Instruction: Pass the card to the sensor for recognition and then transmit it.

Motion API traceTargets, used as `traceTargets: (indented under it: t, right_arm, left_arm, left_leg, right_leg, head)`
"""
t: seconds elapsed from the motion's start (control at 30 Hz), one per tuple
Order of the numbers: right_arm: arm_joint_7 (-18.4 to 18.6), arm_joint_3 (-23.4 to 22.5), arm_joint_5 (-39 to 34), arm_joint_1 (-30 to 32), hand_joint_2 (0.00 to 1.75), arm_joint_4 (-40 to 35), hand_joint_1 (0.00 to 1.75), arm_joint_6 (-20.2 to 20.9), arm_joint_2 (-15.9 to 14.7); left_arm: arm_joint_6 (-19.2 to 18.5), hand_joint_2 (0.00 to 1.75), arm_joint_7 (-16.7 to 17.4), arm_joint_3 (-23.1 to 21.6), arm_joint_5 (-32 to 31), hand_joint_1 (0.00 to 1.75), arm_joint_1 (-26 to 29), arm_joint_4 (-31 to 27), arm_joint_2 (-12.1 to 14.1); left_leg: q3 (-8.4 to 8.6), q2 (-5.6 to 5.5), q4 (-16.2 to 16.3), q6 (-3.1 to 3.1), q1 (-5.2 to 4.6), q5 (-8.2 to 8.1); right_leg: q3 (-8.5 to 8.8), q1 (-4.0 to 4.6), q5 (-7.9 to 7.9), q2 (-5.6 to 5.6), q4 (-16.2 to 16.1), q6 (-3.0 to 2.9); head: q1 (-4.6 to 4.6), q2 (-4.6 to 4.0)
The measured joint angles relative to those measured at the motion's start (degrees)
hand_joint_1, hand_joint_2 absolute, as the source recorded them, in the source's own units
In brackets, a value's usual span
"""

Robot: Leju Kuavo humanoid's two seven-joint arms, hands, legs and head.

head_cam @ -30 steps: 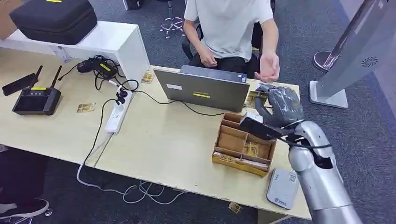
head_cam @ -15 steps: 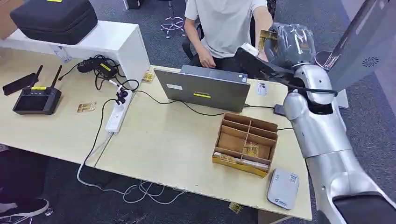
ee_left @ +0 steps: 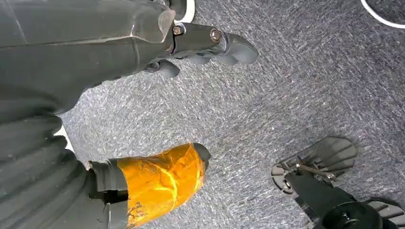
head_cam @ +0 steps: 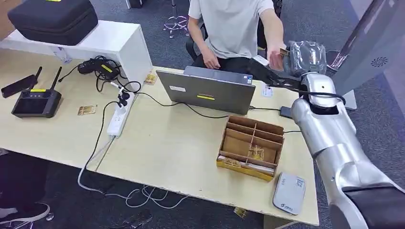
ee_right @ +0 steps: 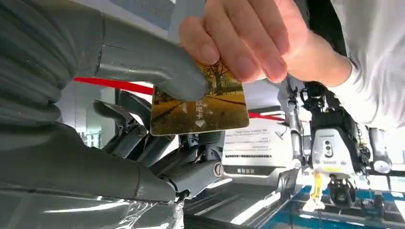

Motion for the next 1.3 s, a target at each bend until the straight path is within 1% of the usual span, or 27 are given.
traceTargets:
  t: [0.03, 0.07, 0.2, 0.37, 0.5, 0.7, 0.8, 0.87, 0.9, 0.93, 0.97, 1.0, 1.03, 1.07, 1.13, 1.2, 1.3]
  right_arm:
    - [0.00, -0.04, 0.00, 0.01, 1.75, 0.28, 1.75, 0.00, 0.00]
    - [0.02, -0.09, 0.04, 0.00, 1.75, 0.59, 0.00, 0.00, 0.00]
    - [0.11, -0.63, 0.72, 0.01, 1.75, 1.42, 0.00, -0.02, -0.09]
    - [0.26, -2.01, 1.22, 0.29, 1.75, 2.31, 0.00, -0.87, -1.53]
    - [1.23, -4.20, 0.92, 0.82, 1.75, 2.95, 0.00, -0.92, -3.73]
    - [1.53, -7.06, 1.02, 2.31, 1.75, 4.04, 0.00, -1.46, -6.93]
    - [4.00, -8.24, 2.34, 3.24, 1.75, 4.63, 0.00, -1.71, -9.20]
    - [5.45, -9.49, 2.47, 4.76, 1.75, 5.22, 0.00, -2.45, -11.70]
    - [6.38, -10.68, 2.30, 5.81, 1.75, 5.81, 0.00, -3.10, -14.23]
    - [6.65, -11.50, 1.74, 7.18, 1.75, 6.23, 0.00, -3.68, -15.77]
    - [7.11, -13.06, 1.07, 8.70, 1.75, 6.77, 0.00, -4.46, -18.44]
    - [7.28, -14.40, 0.46, 10.47, 1.75, 7.12, 0.00, -5.11, -20.09]
    - [7.50, -15.81, 0.06, 12.76, 1.75, 7.61, 0.00, -5.75, -22.39]
    - [8.07, -16.83, -0.33, 14.55, 1.75, 8.11, 0.00, -6.08, -23.87]
    - [8.44, -20.07, -2.43, 20.50, 1.75, 9.22, 0.00, -6.81, -27.90]
    - [8.22, -23.67, -5.28, 26.87, 1.75, 10.29, 0.00, -7.69, -30.59]
    - [7.10, -28.64, -7.67, 36.92, 1.75, 11.80, 0.00, -9.31, -32.13]
  left_arm:
    - [0.00, 1.75, 0.00, 0.00, 0.00, 0.00, 0.00, 0.00, 0.00]
    - [0.00, 1.75, 0.02, 0.00, -0.09, 0.00, 0.00, 0.00, 0.00]
    - [-0.55, 1.75, 0.22, 0.00, -0.70, 0.00, -0.01, 0.00, 0.00]
    - [0.24, 1.75, 0.87, 0.00, -0.96, 0.00, 0.02, 0.00, 0.02]
    - [0.48, 1.75, 0.96, 0.00, -1.40, 0.00, 0.13, 0.00, 0.00]
    - [0.61, 1.75, 0.92, 0.00, -1.53, 0.00, 0.39, 0.00, 0.09]
    - [0.74, 1.75, 0.59, 0.00, -1.42, 0.00, 0.53, 0.00, 0.07]
    - [1.03, 1.75, 0.31, 0.04, -1.33, 0.00, 0.94, 0.00, 0.07]
    - [1.25, 1.75, 0.09, 0.17, -1.33, 0.00, 1.31, 0.00, 0.04]
    - [1.38, 1.75, 0.02, 0.43, -1.33, 0.00, 1.80, 0.00, 0.04]
    - [1.70, 1.75, -0.06, 0.59, -1.35, 0.00, 2.35, 0.00, 0.04]
    - [1.92, 1.75, -0.07, 0.74, -1.44, 0.00, 2.91, 0.00, 0.07]
    - [2.21, 1.75, -0.11, 0.90, -1.51, 0.00, 3.44, 0.00, 0.07]
    - [2.51, 1.75, -0.11, 0.94, -1.66, 0.00, 3.74, 0.00, 0.04]
    - [3.49, 1.75, -0.15, 1.09, -1.99, 0.00, 4.33, 0.00, -0.02]
    - [4.15, 1.75, 0.54, 1.33, -2.43, 0.00, 5.04, 0.00, -0.11]
    - [4.20, 1.75, 2.03, 1.57, -2.84, 0.00, 5.87, 0.00, -0.26]
  left_leg:
    - [-0.01, 0.00, -0.01, 0.00, 0.00, -0.01]
    - [-0.03, 0.00, -0.01, -0.01, 0.00, -0.02]
    - [-0.04, 0.01, -0.02, -0.02, 0.00, -0.08]
    - [-0.03, 0.01, -0.01, -0.01, -0.01, -0.08]
    - [-0.03, 0.00, 0.01, 0.03, -0.02, -0.05]
    - [0.01, 0.06, 0.03, 0.03, -0.05, -0.05]
    - [0.01, -0.02, 0.04, 0.03, -0.04, -0.06]
    - [0.01, -0.31, 0.05, 0.04, -0.02, -0.06]
    - [0.02, -0.45, 0.07, 0.04, -0.02, -0.06]
    - [0.00, -0.64, 0.07, 0.08, -0.03, -0.08]
    - [0.01, -0.73, 0.06, 0.13, -0.03, -0.12]
    - [0.00, -0.78, 0.06, 0.17, -0.03, -0.15]
    - [0.03, -0.77, 0.08, 0.27, -0.06, -0.22]
    - [0.05, -0.76, 0.08, 0.34, -0.06, -0.27]
    - [0.16, -0.91, 0.09, 0.50, -0.01, -0.37]
    - [0.23, -1.19, 0.08, 0.64, -0.01, -0.53]
    - [0.27, -1.16, 0.06, 0.63, -0.06, -0.75]
  right_leg:
    - [-0.01, 0.00, -0.01, 0.00, 0.00, 0.00]
    - [-0.04, 0.00, -0.02, 0.00, 0.00, 0.00]
    - [-0.07, 0.00, -0.09, 0.02, 0.00, -0.03]
    - [-0.05, 0.00, -0.09, 0.00, -0.02, -0.02]
    - [0.00, 0.00, -0.04, -0.01, -0.03, 0.05]
    - [0.00, -0.02, 0.02, 0.06, -0.04, 0.08]
    - [0.00, -0.04, 0.01, -0.01, -0.06, 0.08]
    - [0.08, -0.03, -0.09, -0.27, -0.09, 0.21]
    - [0.14, -0.01, -0.14, -0.39, -0.13, 0.23]
    - [0.25, 0.00, -0.15, -0.59, -0.16, 0.25]
    - [0.33, 0.00, -0.17, -0.64, -0.19, 0.28]
    - [0.37, 0.00, -0.21, -0.68, -0.23, 0.34]
    - [0.38, -0.01, -0.22, -0.67, -0.27, 0.36]
    - [0.44, -0.01, -0.26, -0.68, -0.33, 0.41]
    - [0.74, 0.04, -0.43, -0.86, -0.48, 0.62]
    - [0.95, 0.06, -0.62, -1.18, -0.51, 0.68]
    - [1.01, 0.02, -0.73, -1.19, -0.49, 0.63]
  head:
    - [0.00, 0.00]
    - [0.00, 0.00]
    - [0.00, 0.00]
    - [0.00, 0.00]
    - [0.02, 0.00]
    - [0.00, 0.00]
    - [-0.02, 0.00]
    - [-0.02, 0.00]
    - [0.00, 0.00]
    - [0.00, 0.00]
    - [0.07, 0.00]
    - [0.04, 0.00]
    - [-0.02, 0.00]
    - [-0.02, 0.00]
    - [0.06, 0.00]
    - [0.02, 0.00]
    - [0.00, 0.00]
